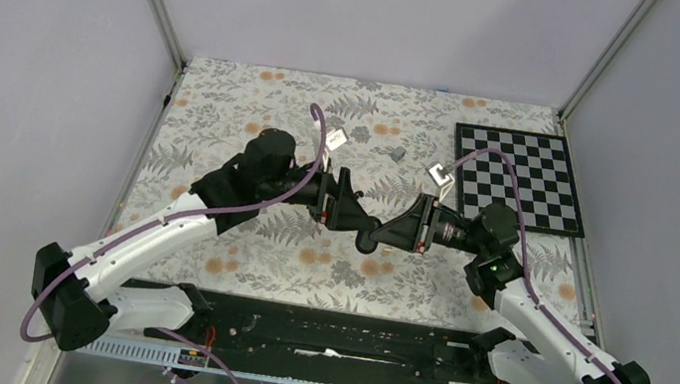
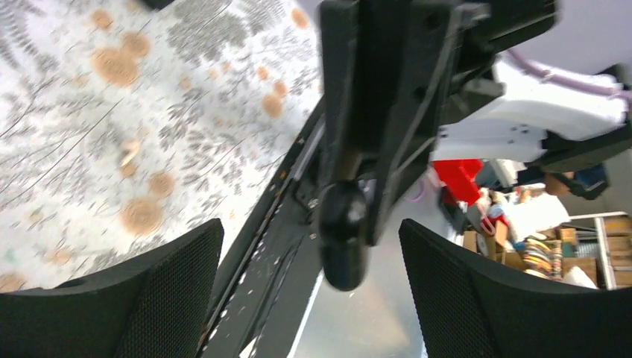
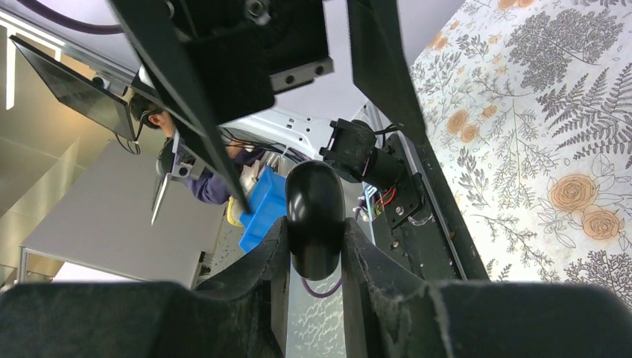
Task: Insert the wireless bluetooth earbuds into the charging case
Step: Open the charging case.
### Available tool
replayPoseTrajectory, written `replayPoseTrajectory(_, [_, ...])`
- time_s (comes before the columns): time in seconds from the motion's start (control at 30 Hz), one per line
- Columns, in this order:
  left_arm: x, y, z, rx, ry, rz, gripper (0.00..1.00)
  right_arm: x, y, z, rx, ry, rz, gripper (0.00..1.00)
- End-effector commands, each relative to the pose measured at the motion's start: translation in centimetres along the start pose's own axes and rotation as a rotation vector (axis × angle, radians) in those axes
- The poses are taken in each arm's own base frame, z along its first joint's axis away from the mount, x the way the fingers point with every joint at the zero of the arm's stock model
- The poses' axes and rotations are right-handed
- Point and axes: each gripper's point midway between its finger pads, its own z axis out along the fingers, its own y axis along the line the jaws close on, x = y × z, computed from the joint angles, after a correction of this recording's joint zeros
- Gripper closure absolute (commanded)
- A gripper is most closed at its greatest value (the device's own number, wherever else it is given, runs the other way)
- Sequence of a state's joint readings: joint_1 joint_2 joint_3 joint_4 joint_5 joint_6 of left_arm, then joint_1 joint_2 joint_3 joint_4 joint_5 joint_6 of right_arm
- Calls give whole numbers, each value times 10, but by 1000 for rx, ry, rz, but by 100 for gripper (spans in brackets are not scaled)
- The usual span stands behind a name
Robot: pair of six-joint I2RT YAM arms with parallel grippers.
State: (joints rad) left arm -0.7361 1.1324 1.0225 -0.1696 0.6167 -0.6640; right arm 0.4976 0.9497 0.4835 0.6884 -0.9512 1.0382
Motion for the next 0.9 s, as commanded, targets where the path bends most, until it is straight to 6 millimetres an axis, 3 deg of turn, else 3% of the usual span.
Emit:
replayPoseTrajectory(0.0, [10,22,-7,-120,42,70,12,-17,28,2,-53,-40,-96,100])
replayPoseTrajectory(0.43, [14,32,-10,-169,38,81,16,-20,36,2,-67,-45,-100,100])
replayPoseTrajectory(0.87, [1,43,-23,-249,3,114,19,-18,35,1,-63,-34,-96,100])
